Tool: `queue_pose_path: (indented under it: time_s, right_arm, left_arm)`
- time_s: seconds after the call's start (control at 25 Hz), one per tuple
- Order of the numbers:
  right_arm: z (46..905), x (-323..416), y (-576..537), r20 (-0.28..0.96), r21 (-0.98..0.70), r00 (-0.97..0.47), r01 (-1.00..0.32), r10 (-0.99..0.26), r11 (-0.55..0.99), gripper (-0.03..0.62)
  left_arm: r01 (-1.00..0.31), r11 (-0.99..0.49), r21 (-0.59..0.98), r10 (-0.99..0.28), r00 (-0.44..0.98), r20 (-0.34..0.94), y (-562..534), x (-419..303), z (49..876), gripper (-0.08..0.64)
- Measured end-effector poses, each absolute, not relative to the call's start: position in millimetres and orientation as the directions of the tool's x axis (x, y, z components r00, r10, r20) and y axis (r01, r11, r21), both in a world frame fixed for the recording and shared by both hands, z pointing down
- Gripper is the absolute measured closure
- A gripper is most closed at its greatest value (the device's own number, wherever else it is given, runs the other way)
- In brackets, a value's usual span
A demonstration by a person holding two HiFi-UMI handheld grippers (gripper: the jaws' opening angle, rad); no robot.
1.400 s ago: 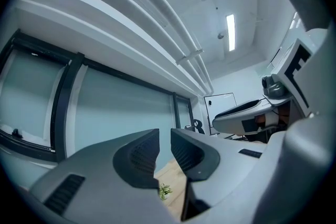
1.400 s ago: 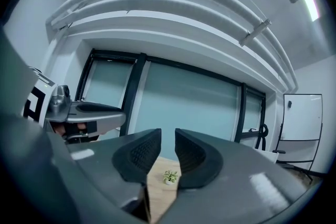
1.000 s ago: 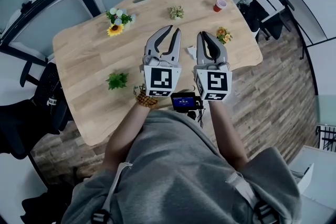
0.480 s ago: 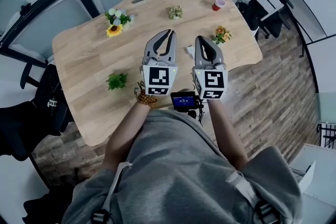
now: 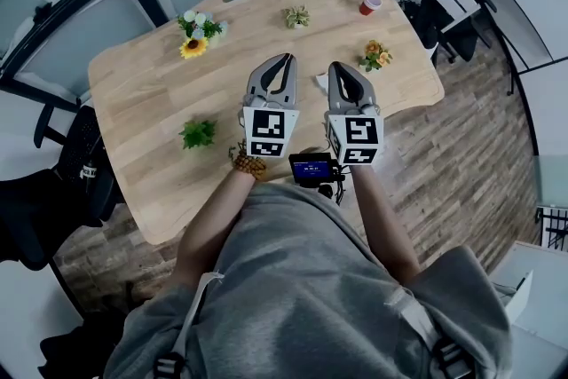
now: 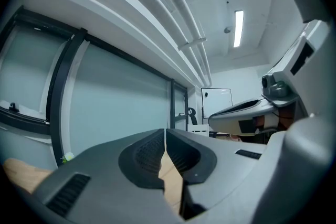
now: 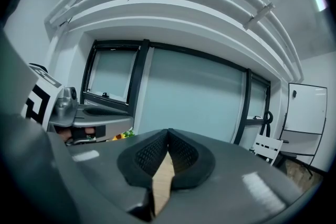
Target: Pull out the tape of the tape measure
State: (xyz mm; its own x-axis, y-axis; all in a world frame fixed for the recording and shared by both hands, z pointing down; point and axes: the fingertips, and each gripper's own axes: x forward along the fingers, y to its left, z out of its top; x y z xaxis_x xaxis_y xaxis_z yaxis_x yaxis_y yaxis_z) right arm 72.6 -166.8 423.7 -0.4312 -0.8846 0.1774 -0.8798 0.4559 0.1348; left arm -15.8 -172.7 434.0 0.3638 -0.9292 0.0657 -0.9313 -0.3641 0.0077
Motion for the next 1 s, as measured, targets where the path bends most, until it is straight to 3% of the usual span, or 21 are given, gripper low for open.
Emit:
queue_pose_path:
  time_s: [1.0]
  right_arm:
    - [448.7,77.5,-162.8,0.237,0.133,-0.488,-0.84,-0.84,0.526,0.584]
  left_arm:
    - [-0.924,-0.379,0.042,-0.912,0.381,0.153,-177.9,-9.9,465.7,0.543]
